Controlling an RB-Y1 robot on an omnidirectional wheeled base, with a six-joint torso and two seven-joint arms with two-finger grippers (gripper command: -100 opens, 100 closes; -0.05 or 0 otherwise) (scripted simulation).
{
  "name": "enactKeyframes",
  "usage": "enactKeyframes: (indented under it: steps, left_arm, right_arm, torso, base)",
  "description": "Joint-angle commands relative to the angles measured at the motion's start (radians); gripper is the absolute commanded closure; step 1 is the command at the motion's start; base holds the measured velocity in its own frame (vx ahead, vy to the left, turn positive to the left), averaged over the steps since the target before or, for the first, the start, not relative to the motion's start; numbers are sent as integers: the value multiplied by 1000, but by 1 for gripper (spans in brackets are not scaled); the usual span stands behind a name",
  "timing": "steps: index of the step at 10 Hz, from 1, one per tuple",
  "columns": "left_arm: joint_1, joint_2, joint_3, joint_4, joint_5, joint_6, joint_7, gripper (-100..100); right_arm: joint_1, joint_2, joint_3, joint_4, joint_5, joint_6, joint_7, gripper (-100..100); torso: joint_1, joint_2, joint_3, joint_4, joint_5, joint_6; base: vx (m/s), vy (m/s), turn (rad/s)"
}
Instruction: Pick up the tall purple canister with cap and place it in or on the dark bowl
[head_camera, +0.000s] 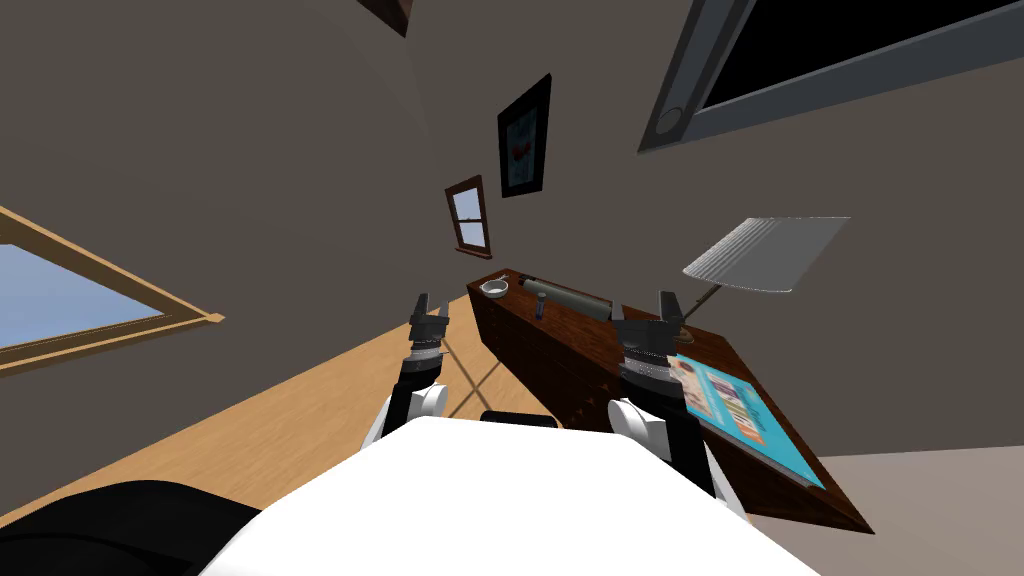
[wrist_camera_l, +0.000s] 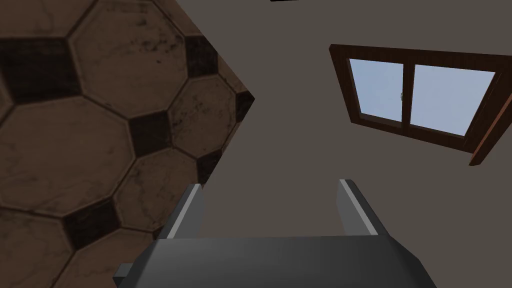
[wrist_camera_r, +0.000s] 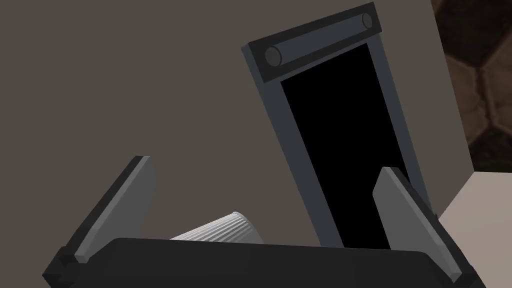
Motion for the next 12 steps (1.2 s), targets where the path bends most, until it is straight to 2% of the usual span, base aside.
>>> enactKeyframes:
  steps: [1, 3, 7, 12]
  left_arm:
    - [0, 0, 0, 0, 0, 0, 0, 0]
    - [0, 0, 0, 0, 0, 0, 0, 0]
    - [0, 0, 0, 0, 0, 0, 0, 0]
    - [0, 0, 0, 0, 0, 0, 0, 0]
  right_arm:
    - [-22, -39, -3, 17, -31, 3, -20, -100]
    - [-60, -71, -7, 49, -79, 7, -56, -100]
    - [-133, -98, -15, 120, -163, 13, -131, -100]
    - [-248, -112, -29, 251, -277, 16, -264, -100]
  torso:
    - [0, 0, 0, 0, 0, 0]
    - [-2, 3, 1, 1, 0, 0]
    - [-3, 5, 3, 1, -1, 0]
    - [-4, 5, 3, 1, -1, 0]
  base:
    - [-34, -13, 126]
    - [-67, -33, 170]
    - [-85, -35, 165]
    - [-82, -38, 196]
